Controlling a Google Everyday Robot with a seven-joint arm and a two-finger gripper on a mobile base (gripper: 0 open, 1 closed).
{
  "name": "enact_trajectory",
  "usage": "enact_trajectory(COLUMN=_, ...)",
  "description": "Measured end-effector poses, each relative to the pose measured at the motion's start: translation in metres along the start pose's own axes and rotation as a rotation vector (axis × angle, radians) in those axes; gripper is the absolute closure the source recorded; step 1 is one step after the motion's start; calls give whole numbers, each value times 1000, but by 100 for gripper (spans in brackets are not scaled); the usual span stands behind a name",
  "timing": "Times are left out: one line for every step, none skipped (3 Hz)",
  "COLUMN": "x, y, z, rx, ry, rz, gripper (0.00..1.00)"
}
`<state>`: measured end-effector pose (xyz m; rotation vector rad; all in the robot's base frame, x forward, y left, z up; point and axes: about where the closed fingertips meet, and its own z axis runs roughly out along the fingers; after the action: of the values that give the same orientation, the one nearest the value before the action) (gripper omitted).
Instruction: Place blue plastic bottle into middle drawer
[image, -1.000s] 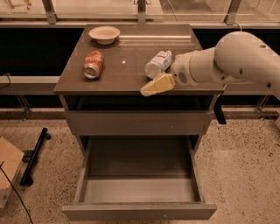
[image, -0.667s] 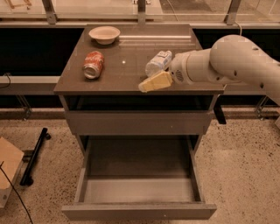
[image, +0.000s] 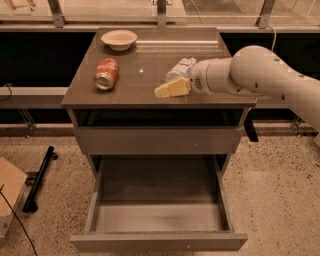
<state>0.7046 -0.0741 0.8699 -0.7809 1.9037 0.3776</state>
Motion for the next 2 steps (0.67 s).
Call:
enact_trajectory(x=0, y=-4, z=18, rx=-1, ry=-22, rz=52, gripper=0)
enact_trajectory(x=-2, y=-7, z=31, rx=1, ry=-41, rz=92, gripper=0)
